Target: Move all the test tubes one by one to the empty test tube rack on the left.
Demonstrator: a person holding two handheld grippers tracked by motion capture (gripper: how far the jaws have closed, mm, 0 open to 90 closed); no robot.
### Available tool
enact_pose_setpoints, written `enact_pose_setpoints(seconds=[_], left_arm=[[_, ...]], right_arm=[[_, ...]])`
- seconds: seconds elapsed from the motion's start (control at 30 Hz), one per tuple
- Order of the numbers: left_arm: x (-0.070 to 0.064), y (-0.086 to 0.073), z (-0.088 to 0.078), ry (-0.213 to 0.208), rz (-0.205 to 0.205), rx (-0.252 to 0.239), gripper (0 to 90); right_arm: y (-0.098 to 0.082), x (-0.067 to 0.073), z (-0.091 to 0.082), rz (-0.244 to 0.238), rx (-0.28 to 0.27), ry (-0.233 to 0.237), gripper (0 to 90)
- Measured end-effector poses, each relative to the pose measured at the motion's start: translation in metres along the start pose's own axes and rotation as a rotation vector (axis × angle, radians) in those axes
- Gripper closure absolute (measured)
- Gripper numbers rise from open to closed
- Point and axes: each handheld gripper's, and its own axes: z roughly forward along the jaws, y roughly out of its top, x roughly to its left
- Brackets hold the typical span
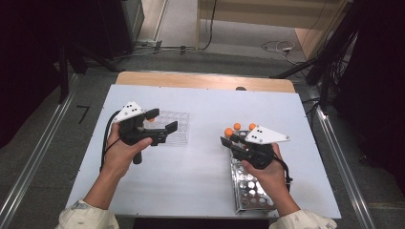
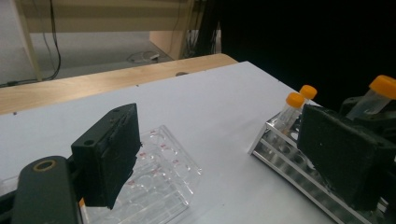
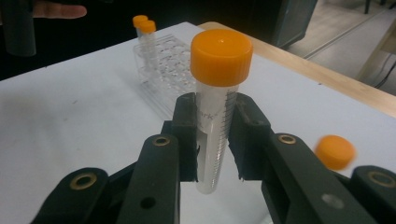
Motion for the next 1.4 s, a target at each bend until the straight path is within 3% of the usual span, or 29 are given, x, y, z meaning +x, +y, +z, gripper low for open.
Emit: enact_pose_setpoints(seconds=[0.3,0.4,0.73,1.0,1.1,1.23,1.4], left_arm=[[-0.021,-0.003,0.007,-0.043,0.048,0.015,14.9],[-0.029,-0.004,0.009,-0.063,0.062,0.016,15.2],[-0.054,-0.015,0.024,-0.132,0.098,0.035,21.0],[-0.063,-0.022,0.032,-0.142,0.119,0.046,27.9],[-0.065,-0.024,0.032,-0.143,0.142,0.047,35.9],[-0.067,-0.025,0.031,-0.132,0.171,0.038,56.0],[-0.068,-0.026,0.031,-0.139,0.179,0.05,60.9]], right_arm=[[0.006,0.018,0.029,-0.023,0.055,0.041,71.0],[0.005,0.019,0.036,-0.007,0.066,0.048,71.0],[0.002,0.03,0.049,-0.019,0.096,0.071,71.1],[0.003,0.039,0.055,-0.036,0.097,0.103,71.1],[0.003,0.042,0.056,-0.038,0.096,0.109,71.1],[0.003,0.044,0.057,-0.044,0.093,0.12,71.1],[0.004,0.046,0.057,-0.047,0.09,0.124,71.1]])
